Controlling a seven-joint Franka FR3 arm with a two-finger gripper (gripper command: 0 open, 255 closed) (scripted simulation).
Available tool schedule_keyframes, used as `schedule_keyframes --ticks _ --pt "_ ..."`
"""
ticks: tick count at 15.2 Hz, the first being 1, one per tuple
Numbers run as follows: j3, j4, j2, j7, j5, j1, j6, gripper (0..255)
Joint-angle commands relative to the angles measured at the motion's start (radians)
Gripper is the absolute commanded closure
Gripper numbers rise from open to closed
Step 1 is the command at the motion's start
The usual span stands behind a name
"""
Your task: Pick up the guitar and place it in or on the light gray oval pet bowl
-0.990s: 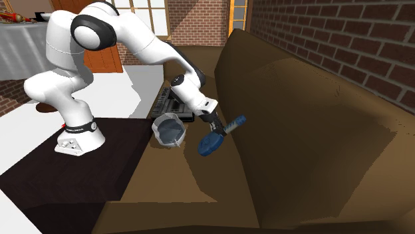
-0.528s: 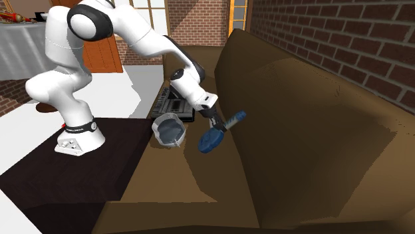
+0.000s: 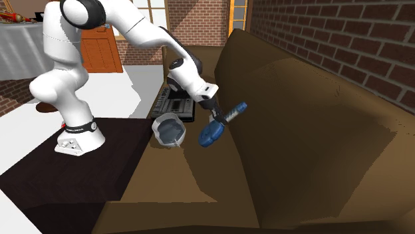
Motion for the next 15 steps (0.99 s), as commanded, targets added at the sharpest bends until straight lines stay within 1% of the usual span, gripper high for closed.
schedule_keyframes --ticks 1,8,15 --pt "-0.055 -0.013 -0.029 0.044 -0.032 0.046 -0.025 255" --pt "-0.224 -0.039 -0.108 0.202 -0.177 0.185 -0.102 255" --pt "-0.354 -0.051 -0.178 0.353 -0.334 0.287 -0.171 255"
